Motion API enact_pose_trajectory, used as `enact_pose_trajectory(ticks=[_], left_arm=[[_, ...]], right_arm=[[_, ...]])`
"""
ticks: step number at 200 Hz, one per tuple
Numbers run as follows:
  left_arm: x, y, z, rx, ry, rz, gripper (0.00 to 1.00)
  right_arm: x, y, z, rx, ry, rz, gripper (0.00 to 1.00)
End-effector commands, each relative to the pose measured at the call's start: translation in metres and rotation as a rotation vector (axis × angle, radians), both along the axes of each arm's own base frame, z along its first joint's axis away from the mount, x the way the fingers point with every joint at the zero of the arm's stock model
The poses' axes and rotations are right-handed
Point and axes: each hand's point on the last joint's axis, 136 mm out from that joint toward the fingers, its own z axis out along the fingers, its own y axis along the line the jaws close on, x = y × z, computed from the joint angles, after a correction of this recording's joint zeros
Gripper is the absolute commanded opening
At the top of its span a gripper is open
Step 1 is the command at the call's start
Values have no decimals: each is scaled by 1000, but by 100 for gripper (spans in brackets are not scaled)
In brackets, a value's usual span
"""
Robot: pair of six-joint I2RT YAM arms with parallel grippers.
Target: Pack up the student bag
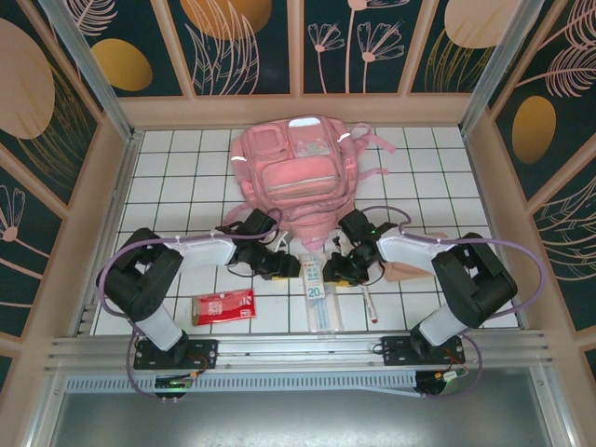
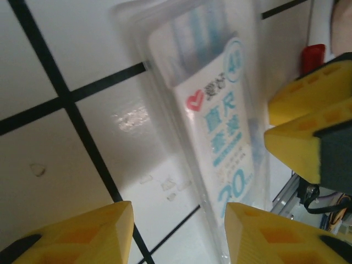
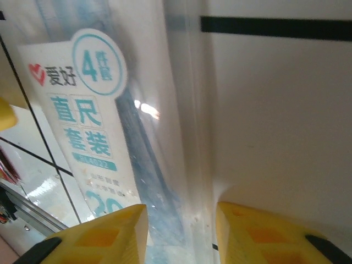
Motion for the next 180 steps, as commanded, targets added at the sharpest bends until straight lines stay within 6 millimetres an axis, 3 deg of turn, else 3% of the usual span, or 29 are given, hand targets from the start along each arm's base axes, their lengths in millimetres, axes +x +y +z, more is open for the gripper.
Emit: enact_pose_trajectory(ticks=[1,21,51,117,151,180], left_arm=[[8,-10,-7,5,18,16,44],[10,-15,-9,-5,31,13,43],[9,-16,-12,-6,39,4,33],[3,-9,-22,31,61,11,26],[5,-12,-4,-11,6,-16,27],[9,-6,12,2,-55,-13,28]], right_arm=[[-1,14,0,67,0,22,33],[-3,26,8,132,3,42,29],[-4,37,17,212,5,58,25],[-6,46,18,279,-5,62,24],[-5,54,19,291,-18,73,17],[-3,50,23,269,-31,54,1]])
